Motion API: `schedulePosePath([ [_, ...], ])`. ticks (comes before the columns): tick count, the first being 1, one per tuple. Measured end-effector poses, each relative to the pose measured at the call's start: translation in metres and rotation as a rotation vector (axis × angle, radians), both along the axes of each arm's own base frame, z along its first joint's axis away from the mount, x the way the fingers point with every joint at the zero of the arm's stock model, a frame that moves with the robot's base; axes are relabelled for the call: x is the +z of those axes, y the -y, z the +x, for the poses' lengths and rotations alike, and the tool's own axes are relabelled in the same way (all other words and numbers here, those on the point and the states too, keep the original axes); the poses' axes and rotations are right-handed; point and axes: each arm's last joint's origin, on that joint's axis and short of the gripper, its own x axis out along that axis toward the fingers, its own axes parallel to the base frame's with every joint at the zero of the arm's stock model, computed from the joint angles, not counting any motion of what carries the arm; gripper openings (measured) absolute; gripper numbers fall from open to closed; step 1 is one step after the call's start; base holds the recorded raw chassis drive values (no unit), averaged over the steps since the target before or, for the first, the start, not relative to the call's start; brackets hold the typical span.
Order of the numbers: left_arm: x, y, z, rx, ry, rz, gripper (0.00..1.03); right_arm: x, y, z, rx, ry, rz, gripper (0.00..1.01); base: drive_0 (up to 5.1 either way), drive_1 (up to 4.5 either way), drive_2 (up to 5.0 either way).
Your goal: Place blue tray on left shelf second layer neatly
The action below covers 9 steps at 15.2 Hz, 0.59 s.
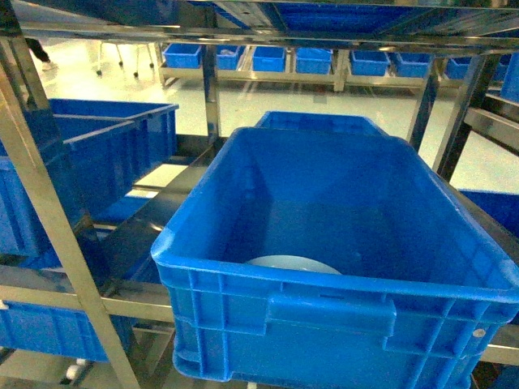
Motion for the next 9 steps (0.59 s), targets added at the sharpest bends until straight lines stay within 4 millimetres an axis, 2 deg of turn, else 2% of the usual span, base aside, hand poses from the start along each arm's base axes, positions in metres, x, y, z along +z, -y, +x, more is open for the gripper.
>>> schedulePosePath([
  [1, 0.000, 0.000, 0.000, 0.000, 0.000, 0.000, 0.98, 0.008, -0.010, -0.016, 0.095, 0.083, -0.156, 0.98, 0.0, 0.00, 0.0],
  [2, 0.000, 0.000, 0.000, 0.000, 0.000, 0.000, 0.98, 0.016, -0.012, -0.019, 0.094, 0.217, -0.243, 0.95, 0.0, 0.00, 0.0],
  [4, 0.000, 0.000, 0.000, -0.002, 0.001, 0.000, 0.98, 0.016, -0.010, -0.020, 0.011, 0.315, -0.256, 0.87, 0.0, 0.00, 0.0],
  [6, 0.000, 0.000, 0.000, 0.000, 0.000, 0.000, 0.98, 0.007, -0.006, -0.022, -0.057, 0.373, -0.270, 0.76, 0.0, 0.00, 0.0],
  [9, 0.000, 0.000, 0.000, 0.000, 0.000, 0.000, 0.98, -0.002, -0.003, -0.022, -0.072, 0.370, -0.280, 0.67, 0.0, 0.00, 0.0],
])
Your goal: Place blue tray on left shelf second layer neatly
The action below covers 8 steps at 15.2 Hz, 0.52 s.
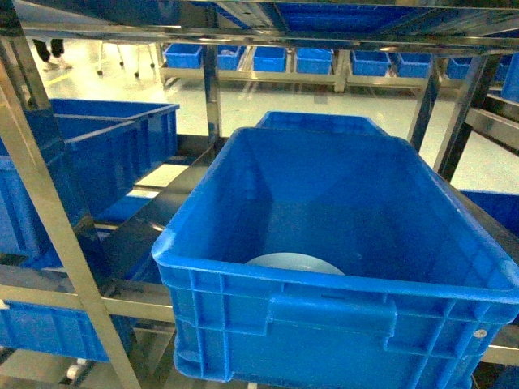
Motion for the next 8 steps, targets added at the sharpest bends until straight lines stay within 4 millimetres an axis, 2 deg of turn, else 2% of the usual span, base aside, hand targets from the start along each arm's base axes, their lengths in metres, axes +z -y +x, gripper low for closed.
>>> schedulePosePath([
  [1, 0.000, 0.000, 0.000, 0.000, 0.000, 0.000, 0.98, -0.005, 0.002, 0.000, -0.010, -0.012, -0.004, 0.60, 0.0, 0.00, 0.0],
  [3, 0.000, 0.000, 0.000, 0.000, 0.000, 0.000, 0.98, -0.012, 0.005, -0.003, 0.007, 0.003, -0.011, 0.34, 0.0, 0.00, 0.0],
  [5, 0.000, 0.000, 0.000, 0.001, 0.000, 0.000, 0.98, -0.020, 0.018, -0.005, -0.027, 0.006, -0.017, 0.07, 0.0, 0.00, 0.0],
  [6, 0.000, 0.000, 0.000, -0.002, 0.000, 0.000, 0.98, -0.025, 0.017, -0.007, -0.002, -0.015, -0.019, 0.02, 0.0, 0.00, 0.0],
  [7, 0.000, 0.000, 0.000, 0.000, 0.000, 0.000, 0.98, -0.032, 0.016, -0.014, 0.002, -0.030, -0.019, 0.02, 0.0, 0.00, 0.0],
  [8, 0.000, 0.000, 0.000, 0.000, 0.000, 0.000, 0.98, -0.031, 0.016, -0.016, 0.002, 0.011, -0.019, 0.02, 0.0, 0.00, 0.0],
])
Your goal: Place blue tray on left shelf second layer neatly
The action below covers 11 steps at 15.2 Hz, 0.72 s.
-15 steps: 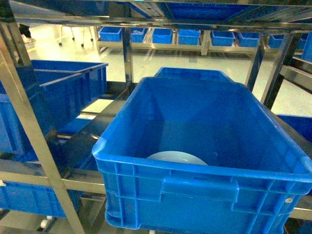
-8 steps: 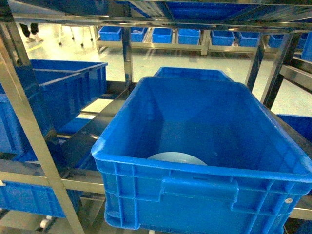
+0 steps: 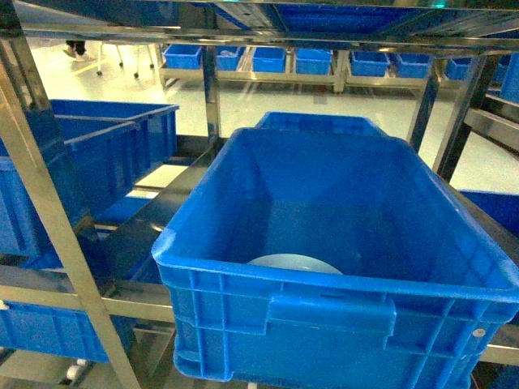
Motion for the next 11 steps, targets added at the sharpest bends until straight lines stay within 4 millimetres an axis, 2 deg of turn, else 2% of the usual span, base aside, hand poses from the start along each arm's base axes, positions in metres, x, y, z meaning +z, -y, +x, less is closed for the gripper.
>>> schedulePosePath([
  [4, 0.000, 0.000, 0.000, 0.000, 0.000, 0.000, 0.98, -0.005, 0.000, 0.000, 0.000, -0.004, 0.000, 0.02, 0.0, 0.00, 0.0],
  [6, 0.000, 0.000, 0.000, -0.001, 0.000, 0.000, 0.98, -0.014, 0.000, 0.000, -0.001, -0.011, 0.000, 0.02, 0.0, 0.00, 0.0],
  [8, 0.000, 0.000, 0.000, 0.001, 0.000, 0.000, 0.98, -0.013, 0.000, 0.000, 0.000, -0.001, 0.000, 0.02, 0.0, 0.00, 0.0],
  [9, 0.000, 0.000, 0.000, 0.000, 0.000, 0.000, 0.98, -0.013, 0.000, 0.000, 0.001, -0.001, 0.000, 0.08, 0.0, 0.00, 0.0],
  [11, 0.000, 0.000, 0.000, 0.000, 0.000, 0.000, 0.98, -0.013, 0.000, 0.000, 0.001, -0.001, 0.000, 0.33, 0.0, 0.00, 0.0],
])
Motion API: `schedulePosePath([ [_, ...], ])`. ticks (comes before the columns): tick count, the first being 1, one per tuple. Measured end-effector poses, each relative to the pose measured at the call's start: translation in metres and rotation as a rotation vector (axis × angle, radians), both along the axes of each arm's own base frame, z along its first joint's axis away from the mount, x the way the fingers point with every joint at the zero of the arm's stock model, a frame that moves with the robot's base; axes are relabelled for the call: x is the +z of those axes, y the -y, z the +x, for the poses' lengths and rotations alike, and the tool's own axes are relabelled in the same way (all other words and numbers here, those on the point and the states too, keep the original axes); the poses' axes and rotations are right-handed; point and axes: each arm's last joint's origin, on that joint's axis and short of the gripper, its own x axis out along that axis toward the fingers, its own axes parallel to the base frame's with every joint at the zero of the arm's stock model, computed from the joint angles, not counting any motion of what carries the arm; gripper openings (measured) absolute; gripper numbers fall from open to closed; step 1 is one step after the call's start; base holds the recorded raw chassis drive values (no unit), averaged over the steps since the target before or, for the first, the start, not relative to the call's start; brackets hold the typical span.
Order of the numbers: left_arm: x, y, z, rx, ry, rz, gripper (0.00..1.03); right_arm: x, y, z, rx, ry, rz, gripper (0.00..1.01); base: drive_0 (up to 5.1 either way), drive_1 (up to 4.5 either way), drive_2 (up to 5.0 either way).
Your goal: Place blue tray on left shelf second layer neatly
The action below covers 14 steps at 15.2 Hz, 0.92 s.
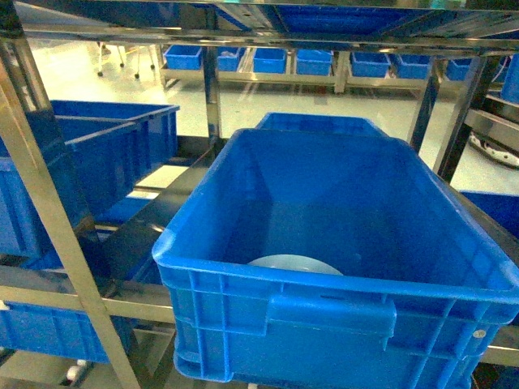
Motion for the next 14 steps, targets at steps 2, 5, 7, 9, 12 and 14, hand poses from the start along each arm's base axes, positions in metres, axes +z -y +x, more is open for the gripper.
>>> schedulePosePath([
  [2, 0.0000, 0.0000, 0.0000, 0.000, 0.000, 0.000, 0.98, 0.0000, 0.0000, 0.0000, 0.000, 0.000, 0.000, 0.61, 0.0, 0.00, 0.0],
  [5, 0.0000, 0.0000, 0.0000, 0.000, 0.000, 0.000, 0.98, 0.0000, 0.0000, 0.0000, 0.000, 0.000, 0.001, 1.00, 0.0, 0.00, 0.0],
  [7, 0.0000, 0.0000, 0.0000, 0.000, 0.000, 0.000, 0.98, 0.0000, 0.0000, 0.0000, 0.000, 0.000, 0.000, 0.98, 0.0, 0.00, 0.0],
  [9, 0.0000, 0.0000, 0.0000, 0.000, 0.000, 0.000, 0.98, 0.0000, 0.0000, 0.0000, 0.000, 0.000, 0.000, 0.98, 0.0, 0.00, 0.0],
  [12, 0.0000, 0.0000, 0.0000, 0.000, 0.000, 0.000, 0.98, 0.0000, 0.0000, 0.0000, 0.000, 0.000, 0.000, 0.98, 0.0, 0.00, 0.0],
  [14, 0.0000, 0.0000, 0.0000, 0.000, 0.000, 0.000, 0.98, 0.0000, 0.0000, 0.0000, 0.000, 0.000, 0.000, 0.98, 0.0, 0.00, 0.0],
])
